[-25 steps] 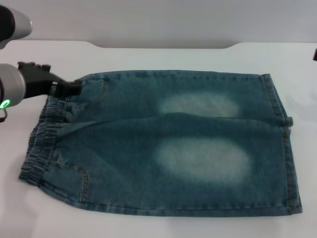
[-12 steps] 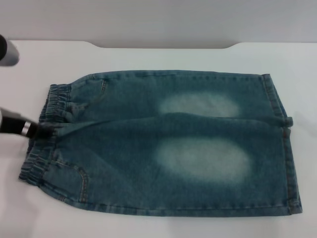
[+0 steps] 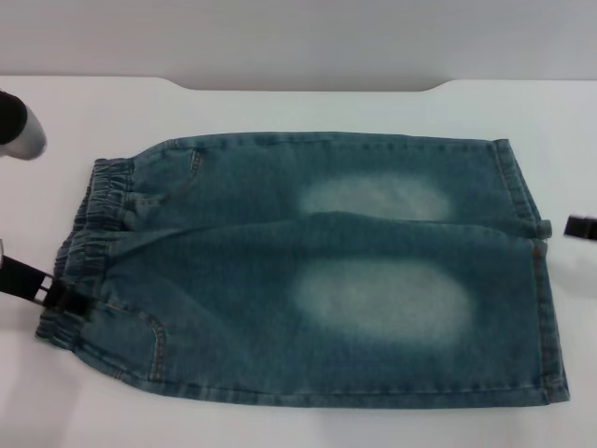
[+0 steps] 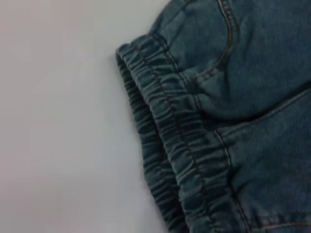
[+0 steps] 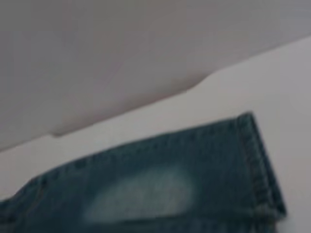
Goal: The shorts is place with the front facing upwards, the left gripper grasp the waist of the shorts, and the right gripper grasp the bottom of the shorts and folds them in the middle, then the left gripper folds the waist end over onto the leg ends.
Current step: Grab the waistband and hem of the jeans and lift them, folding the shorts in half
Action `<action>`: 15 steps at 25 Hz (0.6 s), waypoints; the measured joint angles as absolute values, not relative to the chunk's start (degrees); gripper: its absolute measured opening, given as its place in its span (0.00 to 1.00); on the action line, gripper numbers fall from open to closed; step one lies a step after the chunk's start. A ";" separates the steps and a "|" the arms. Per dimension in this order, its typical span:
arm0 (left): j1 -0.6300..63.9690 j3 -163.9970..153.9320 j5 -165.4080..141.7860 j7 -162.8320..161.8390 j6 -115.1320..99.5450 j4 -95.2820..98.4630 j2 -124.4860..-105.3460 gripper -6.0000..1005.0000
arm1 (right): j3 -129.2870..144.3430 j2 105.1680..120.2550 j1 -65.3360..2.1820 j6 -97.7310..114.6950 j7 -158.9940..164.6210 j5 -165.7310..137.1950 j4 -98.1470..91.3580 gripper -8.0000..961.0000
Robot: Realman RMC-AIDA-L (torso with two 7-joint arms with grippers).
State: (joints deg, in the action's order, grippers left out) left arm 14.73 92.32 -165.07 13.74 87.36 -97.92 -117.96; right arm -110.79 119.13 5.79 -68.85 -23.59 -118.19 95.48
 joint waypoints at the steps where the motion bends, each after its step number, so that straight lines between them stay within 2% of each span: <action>1: 14.73 92.32 -165.07 13.74 87.36 -97.92 -117.96 0.78 | -111.04 119.06 5.60 -70.21 -23.16 -118.20 95.55 0.80; 15: 18.40 91.83 -165.08 13.68 88.66 -91.21 -117.95 0.77 | -111.75 119.00 5.27 -74.85 -21.73 -119.33 97.89 0.80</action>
